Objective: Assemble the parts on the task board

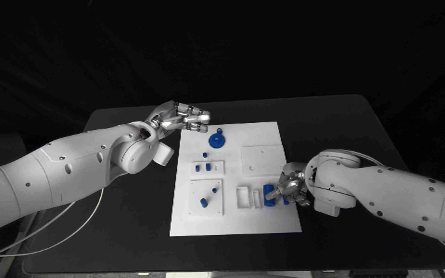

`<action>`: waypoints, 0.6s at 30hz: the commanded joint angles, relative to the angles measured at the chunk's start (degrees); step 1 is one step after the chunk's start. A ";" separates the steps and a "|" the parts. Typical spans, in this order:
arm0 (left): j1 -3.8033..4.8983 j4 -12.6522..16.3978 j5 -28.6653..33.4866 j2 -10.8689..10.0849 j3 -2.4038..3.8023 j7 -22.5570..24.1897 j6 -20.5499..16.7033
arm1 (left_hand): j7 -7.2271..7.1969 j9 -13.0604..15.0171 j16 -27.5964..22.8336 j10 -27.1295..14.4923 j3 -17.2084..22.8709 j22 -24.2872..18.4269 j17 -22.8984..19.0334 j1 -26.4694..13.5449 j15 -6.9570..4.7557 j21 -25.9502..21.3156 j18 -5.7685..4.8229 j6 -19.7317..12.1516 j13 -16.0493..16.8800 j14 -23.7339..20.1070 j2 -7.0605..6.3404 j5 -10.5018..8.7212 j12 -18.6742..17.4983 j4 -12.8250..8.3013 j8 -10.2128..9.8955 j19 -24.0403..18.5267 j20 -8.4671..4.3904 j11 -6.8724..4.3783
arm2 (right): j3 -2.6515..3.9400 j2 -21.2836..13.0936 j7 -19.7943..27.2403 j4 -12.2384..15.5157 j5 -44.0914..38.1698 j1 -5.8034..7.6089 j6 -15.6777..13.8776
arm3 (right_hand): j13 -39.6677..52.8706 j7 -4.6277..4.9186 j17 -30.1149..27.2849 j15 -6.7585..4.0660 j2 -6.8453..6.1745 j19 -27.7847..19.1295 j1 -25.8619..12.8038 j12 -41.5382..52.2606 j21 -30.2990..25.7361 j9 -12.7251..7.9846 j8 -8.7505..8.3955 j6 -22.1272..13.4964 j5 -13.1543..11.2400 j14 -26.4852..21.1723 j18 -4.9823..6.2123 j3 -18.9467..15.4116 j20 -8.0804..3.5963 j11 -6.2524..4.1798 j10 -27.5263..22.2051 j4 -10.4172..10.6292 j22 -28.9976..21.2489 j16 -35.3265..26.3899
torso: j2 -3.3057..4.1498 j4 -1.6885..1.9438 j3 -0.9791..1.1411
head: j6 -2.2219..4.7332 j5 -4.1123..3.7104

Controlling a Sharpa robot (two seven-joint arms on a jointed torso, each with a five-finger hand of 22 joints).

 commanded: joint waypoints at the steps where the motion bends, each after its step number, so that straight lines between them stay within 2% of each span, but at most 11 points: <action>1: 0.00 0.17 0.18 0.12 0.02 0.77 1.16 | 0.18 0.04 -0.20 -0.33 -0.33 -0.13 -0.02 -0.15 -0.01 -0.11 0.17 -0.40 0.09 0.10 0.54 0.24 -0.08 0.18 0.20 -0.06 0.28 -0.08 | -0.17 0.53 -1.10 -0.33 -0.95 -0.17 -0.51 | 0.05 -0.01 0.05 -0.04 -0.41 1.25 0.01 -0.23 0.29 -0.05 -0.21 -0.24 -0.27 0.44 -0.40 0.27 0.17 -0.04 0.35 0.11 4.97 -0.25 | -0.02 0.03 -0.07 | -0.08 0.06; 5: 0.00 0.20 0.18 0.16 0.01 0.70 1.32 | 0.18 0.04 -0.20 -0.33 -0.33 -0.13 -0.02 -0.15 -0.01 -0.11 0.17 -0.40 0.09 0.10 0.54 0.24 -0.08 0.18 0.20 -0.06 0.28 -0.08 | -0.64 1.47 -1.10 -1.16 -1.27 -0.31 -0.66 | 0.19 0.01 0.15 -0.02 -0.50 1.25 0.10 -0.27 0.47 -0.04 -0.19 -0.38 -0.27 0.46 -0.39 0.24 0.20 -0.02 0.39 0.14 5.00 -0.28 | -0.01 0.00 -0.13 | -0.17 0.23; 9: 0.00 0.20 0.18 0.19 0.00 0.55 1.53 | 0.25 0.04 -0.21 -0.37 -0.35 -0.26 -0.01 -0.17 0.03 -0.14 0.15 -0.46 0.09 0.01 0.58 0.25 -0.09 0.26 0.18 -0.13 0.31 -0.05 | -1.06 2.47 -1.01 -2.22 -2.15 -0.61 -1.66 | 0.36 0.02 0.30 -0.01 -0.39 1.27 0.10 -0.32 0.80 0.01 -0.19 -0.41 -0.27 0.49 -0.41 0.25 0.21 -0.01 0.40 0.24 5.05 -0.26 | -0.05 -0.01 -0.10 | -0.19 0.34; 18: 0.00 0.20 0.18 0.13 -0.05 0.23 1.95 | 0.29 0.04 -0.21 -0.41 -0.38 -0.34 -0.02 -0.21 0.08 -0.18 0.11 -0.43 0.09 -0.15 0.61 0.23 -0.09 0.33 0.20 -0.27 0.36 -0.02 | -1.45 4.79 -0.69 -3.97 -2.40 -1.31 -3.92 | 0.86 0.09 0.71 0.00 -0.84 1.25 -0.33 -0.10 1.47 0.03 -0.17 -0.80 -0.28 0.53 -0.42 0.56 0.21 0.02 0.50 0.78 5.13 -0.11 | -0.02 -0.03 -0.07 | -0.25 0.53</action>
